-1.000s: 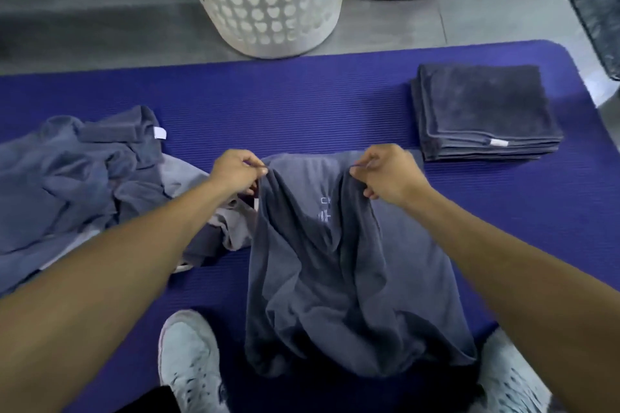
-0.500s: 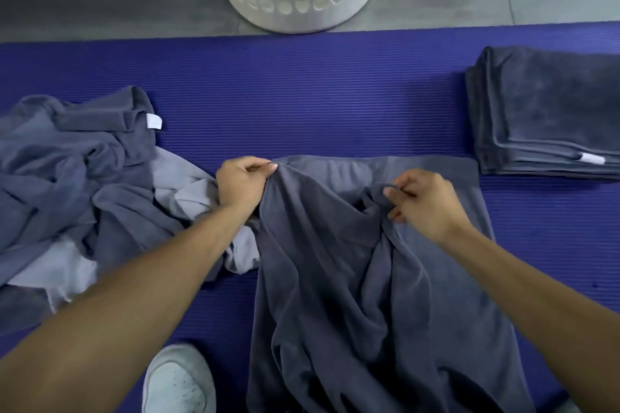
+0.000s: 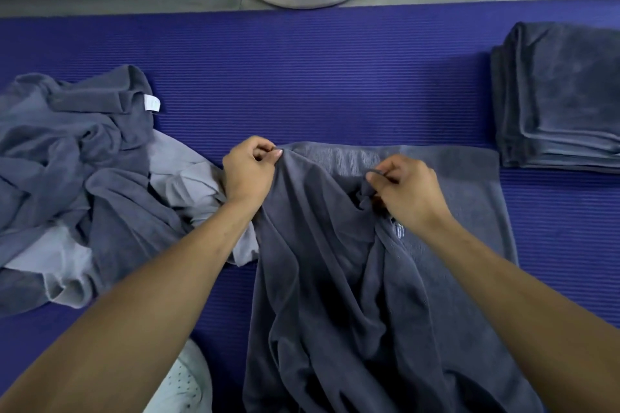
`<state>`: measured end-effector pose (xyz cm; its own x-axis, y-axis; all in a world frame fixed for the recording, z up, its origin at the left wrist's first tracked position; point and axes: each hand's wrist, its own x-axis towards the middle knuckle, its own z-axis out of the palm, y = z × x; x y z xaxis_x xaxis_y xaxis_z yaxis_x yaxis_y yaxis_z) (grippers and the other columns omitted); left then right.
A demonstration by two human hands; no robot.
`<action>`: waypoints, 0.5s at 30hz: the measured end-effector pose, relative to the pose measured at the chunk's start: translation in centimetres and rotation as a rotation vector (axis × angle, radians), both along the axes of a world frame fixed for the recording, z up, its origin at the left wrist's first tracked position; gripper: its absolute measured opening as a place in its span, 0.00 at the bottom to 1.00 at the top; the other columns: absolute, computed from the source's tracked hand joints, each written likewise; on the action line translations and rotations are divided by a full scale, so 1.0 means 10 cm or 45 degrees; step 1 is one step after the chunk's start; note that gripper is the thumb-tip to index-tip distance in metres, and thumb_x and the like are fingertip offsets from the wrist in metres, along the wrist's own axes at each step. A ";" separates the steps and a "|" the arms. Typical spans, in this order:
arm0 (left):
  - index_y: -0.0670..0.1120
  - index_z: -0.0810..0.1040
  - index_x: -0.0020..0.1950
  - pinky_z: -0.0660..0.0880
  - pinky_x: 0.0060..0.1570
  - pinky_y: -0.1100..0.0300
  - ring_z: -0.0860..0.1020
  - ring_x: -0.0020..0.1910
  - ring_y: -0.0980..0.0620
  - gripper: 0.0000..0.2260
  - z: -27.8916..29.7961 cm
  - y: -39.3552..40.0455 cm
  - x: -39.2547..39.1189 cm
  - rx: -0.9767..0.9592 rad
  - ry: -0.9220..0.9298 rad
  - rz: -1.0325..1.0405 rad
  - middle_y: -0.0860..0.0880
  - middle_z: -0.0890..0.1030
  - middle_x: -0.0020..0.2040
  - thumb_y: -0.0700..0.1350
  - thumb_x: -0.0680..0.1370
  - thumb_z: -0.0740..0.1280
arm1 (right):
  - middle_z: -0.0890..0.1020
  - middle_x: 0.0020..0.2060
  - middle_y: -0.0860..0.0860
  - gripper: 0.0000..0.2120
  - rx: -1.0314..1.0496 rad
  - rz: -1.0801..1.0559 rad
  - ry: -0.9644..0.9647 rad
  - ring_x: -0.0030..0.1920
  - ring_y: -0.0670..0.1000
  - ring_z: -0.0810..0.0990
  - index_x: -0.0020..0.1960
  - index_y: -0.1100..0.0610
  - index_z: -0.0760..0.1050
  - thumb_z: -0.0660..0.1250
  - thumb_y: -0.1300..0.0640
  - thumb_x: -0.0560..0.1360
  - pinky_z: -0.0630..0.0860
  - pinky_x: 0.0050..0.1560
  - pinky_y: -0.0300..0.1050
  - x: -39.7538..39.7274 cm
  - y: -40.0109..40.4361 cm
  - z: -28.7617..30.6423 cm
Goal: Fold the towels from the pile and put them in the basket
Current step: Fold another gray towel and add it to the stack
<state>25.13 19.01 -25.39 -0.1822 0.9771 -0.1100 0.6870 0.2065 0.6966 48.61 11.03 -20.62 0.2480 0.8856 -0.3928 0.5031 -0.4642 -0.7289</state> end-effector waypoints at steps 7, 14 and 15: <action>0.48 0.79 0.47 0.70 0.49 0.60 0.77 0.47 0.49 0.03 0.06 0.07 0.06 -0.195 0.147 -0.061 0.46 0.79 0.49 0.47 0.77 0.70 | 0.85 0.33 0.49 0.03 -0.020 0.031 0.053 0.34 0.48 0.84 0.46 0.55 0.77 0.68 0.57 0.78 0.83 0.39 0.45 0.07 -0.07 0.11; 0.50 0.78 0.42 0.71 0.33 0.70 0.74 0.29 0.63 0.05 0.40 -0.19 0.80 -0.449 -0.429 -0.359 0.55 0.79 0.34 0.45 0.77 0.72 | 0.83 0.30 0.48 0.07 -0.010 0.112 -0.256 0.34 0.48 0.83 0.39 0.55 0.79 0.73 0.55 0.75 0.80 0.42 0.46 0.75 -0.28 0.36; 0.50 0.78 0.41 0.69 0.31 0.70 0.73 0.27 0.64 0.06 0.42 -0.22 0.94 -0.463 -0.434 -0.422 0.56 0.78 0.32 0.45 0.77 0.72 | 0.83 0.32 0.47 0.06 0.004 0.142 -0.352 0.36 0.49 0.82 0.39 0.54 0.80 0.73 0.54 0.74 0.80 0.43 0.47 0.88 -0.31 0.38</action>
